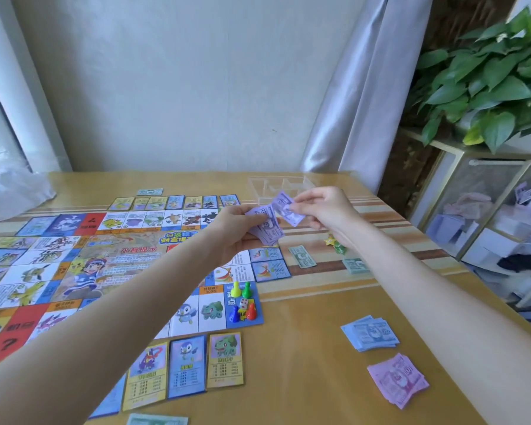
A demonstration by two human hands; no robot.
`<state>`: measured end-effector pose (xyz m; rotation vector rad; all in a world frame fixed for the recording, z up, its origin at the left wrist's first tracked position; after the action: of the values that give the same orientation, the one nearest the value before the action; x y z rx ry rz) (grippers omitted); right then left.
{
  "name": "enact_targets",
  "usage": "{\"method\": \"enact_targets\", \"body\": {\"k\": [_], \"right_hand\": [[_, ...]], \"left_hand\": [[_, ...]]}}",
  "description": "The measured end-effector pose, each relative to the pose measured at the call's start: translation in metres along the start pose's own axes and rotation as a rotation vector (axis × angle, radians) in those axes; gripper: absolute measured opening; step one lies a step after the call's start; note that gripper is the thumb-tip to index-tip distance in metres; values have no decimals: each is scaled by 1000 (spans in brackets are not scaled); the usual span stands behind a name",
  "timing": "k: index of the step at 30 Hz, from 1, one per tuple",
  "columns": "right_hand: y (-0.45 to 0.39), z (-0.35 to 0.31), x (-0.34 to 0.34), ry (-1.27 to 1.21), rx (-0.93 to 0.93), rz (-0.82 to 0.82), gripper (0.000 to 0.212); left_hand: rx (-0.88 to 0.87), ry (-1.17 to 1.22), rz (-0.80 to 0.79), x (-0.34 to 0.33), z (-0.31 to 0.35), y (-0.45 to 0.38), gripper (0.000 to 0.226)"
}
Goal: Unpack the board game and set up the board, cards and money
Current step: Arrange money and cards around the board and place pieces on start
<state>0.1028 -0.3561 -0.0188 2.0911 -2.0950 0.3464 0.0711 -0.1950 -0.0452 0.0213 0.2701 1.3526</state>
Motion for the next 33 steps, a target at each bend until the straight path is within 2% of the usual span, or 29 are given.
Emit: {"method": "enact_targets", "body": {"k": [3, 7, 10, 14, 18, 22, 25, 29, 32, 33], "right_hand": [[-21, 27, 10, 9, -117, 134, 12], [-39, 70, 3, 184, -247, 179, 15], [-47, 84, -3, 284, -294, 218, 26], [-54, 90, -11, 386, -311, 233, 12], [-56, 95, -14, 576, -310, 236, 28], [-57, 96, -15, 612, -323, 238, 34], [-56, 94, -15, 599, -330, 224, 32], [-56, 95, -20, 698, -299, 181, 37], [-53, 86, -21, 738, -245, 202, 20], [-52, 80, -17, 722, -238, 237, 26]], "left_hand": [[23, -48, 29, 14, -2, -12, 10], [32, -55, 65, 30, -4, -27, 9], [51, -26, 69, 39, -8, -31, 9], [87, -15, 66, 45, -17, -31, 13], [101, 1, 58, 45, -18, -29, 16], [106, 2, 63, 48, -18, -28, 18], [111, 3, 72, 50, -19, -26, 17], [111, 21, 79, 53, -23, -24, 17], [111, 31, 79, 54, -24, -23, 15], [109, 35, 80, 54, -24, -23, 14]]}}
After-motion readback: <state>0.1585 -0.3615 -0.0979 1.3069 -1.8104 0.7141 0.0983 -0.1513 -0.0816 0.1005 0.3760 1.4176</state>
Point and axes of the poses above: each hand's wrist, its own y-axis away from the middle knuckle, its own x-axis out of the back of the hand, z = x × y, the point moved 6 cm from there along -y, towards the middle knuckle, and after that the axes turned 1 degree about -z, right-handed, at the moved point
